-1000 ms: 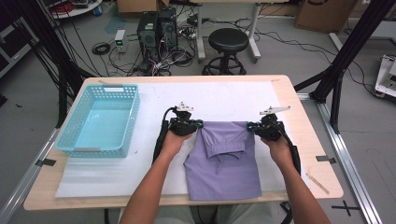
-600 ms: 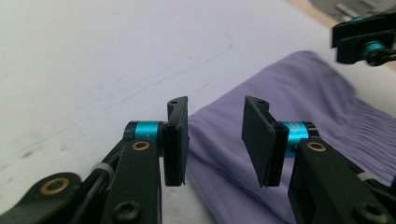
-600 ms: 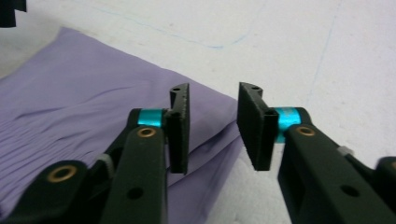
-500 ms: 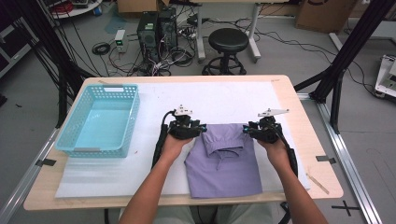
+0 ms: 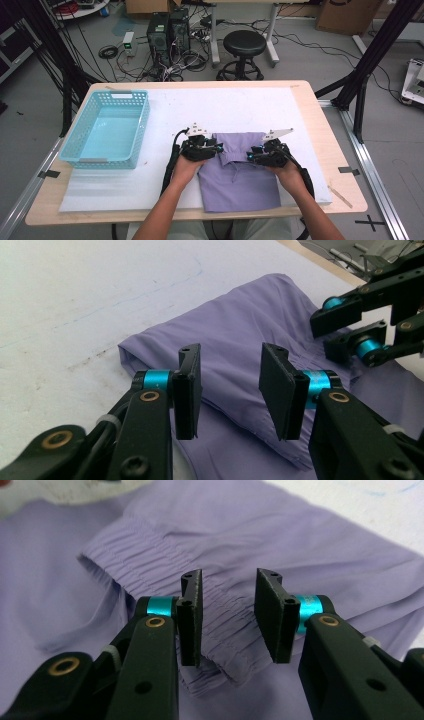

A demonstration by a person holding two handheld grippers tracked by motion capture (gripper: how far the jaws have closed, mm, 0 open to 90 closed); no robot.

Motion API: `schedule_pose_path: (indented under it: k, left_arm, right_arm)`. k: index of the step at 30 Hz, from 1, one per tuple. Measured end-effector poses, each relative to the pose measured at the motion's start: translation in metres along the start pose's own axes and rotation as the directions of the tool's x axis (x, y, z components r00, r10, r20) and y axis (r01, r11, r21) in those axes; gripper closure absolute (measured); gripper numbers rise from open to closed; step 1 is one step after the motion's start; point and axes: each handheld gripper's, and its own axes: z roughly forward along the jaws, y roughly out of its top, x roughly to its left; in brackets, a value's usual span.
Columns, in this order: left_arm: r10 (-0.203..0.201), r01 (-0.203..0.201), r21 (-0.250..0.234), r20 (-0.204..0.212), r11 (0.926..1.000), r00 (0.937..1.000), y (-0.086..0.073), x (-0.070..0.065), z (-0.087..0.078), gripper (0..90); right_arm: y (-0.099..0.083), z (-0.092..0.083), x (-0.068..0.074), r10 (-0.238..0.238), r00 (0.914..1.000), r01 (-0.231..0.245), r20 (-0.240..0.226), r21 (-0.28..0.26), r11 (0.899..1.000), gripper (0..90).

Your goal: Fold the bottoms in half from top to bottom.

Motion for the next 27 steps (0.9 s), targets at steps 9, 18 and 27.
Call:
schedule_pose_path:
  k: [9,18,27]
  left_arm:
    - [-0.012,0.011,-0.018,-0.012,0.9998,0.9999,-0.007,0.002,-0.013,56.5]
    - [-0.003,0.002,-0.027,-0.01,0.9996,0.9999,-0.011,0.0,-0.023,55.2]
    - [0.0,0.0,-0.034,-0.013,0.9994,0.9999,-0.012,-0.001,-0.027,55.2]
  right_arm:
    - [-0.012,-0.002,0.011,-0.037,0.9989,0.037,-0.028,0.012,0.999,65.1]
    - [-0.025,-0.012,0.021,-0.078,0.9946,0.08,-0.069,0.02,0.997,65.9]
    - [-0.036,-0.024,0.032,-0.108,0.9884,0.112,-0.107,0.032,0.993,66.7]
